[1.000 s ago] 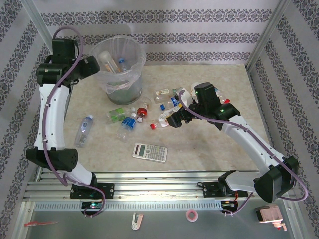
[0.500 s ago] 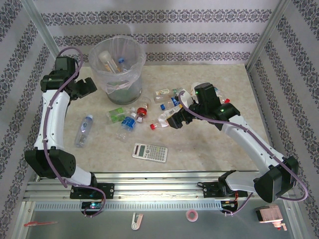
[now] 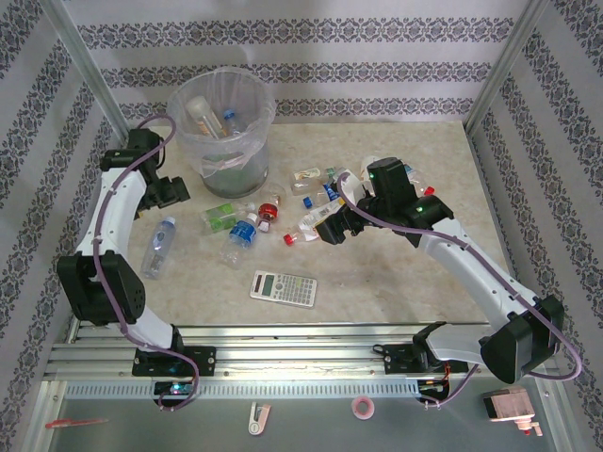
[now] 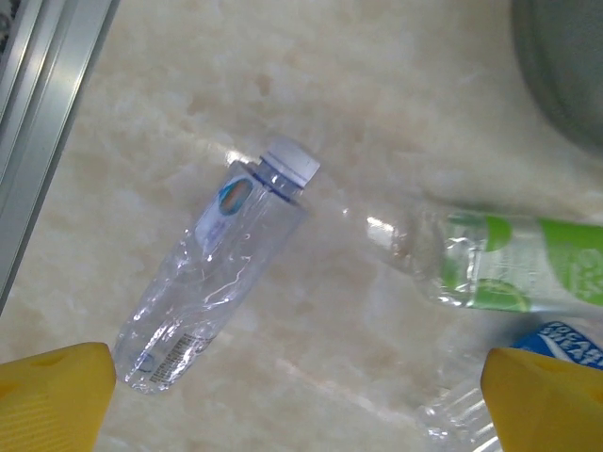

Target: Throw the plastic bottles in the bin

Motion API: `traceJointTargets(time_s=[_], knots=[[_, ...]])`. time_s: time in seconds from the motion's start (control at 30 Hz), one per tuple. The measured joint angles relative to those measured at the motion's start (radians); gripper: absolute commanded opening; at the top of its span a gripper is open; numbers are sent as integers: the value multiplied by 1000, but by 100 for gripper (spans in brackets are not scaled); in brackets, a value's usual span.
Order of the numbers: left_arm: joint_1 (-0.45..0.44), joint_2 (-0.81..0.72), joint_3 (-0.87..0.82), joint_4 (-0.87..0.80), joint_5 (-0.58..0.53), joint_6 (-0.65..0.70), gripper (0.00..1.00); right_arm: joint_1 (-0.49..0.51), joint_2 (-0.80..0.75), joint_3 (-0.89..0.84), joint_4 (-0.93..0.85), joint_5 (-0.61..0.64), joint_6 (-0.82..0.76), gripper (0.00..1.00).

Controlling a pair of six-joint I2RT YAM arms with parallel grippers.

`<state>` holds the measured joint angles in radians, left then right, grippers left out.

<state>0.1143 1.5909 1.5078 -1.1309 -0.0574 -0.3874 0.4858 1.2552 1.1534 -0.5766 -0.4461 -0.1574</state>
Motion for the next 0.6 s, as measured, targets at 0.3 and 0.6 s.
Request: traceJointTargets(time_s=[0.3,0.6], knots=[[45,88,-27,2,0,60,98,-13,-21,-18,0,0,0,98],[64,216,-26,0,0,156,92,-13,-31,-33,-1,1,0,98]])
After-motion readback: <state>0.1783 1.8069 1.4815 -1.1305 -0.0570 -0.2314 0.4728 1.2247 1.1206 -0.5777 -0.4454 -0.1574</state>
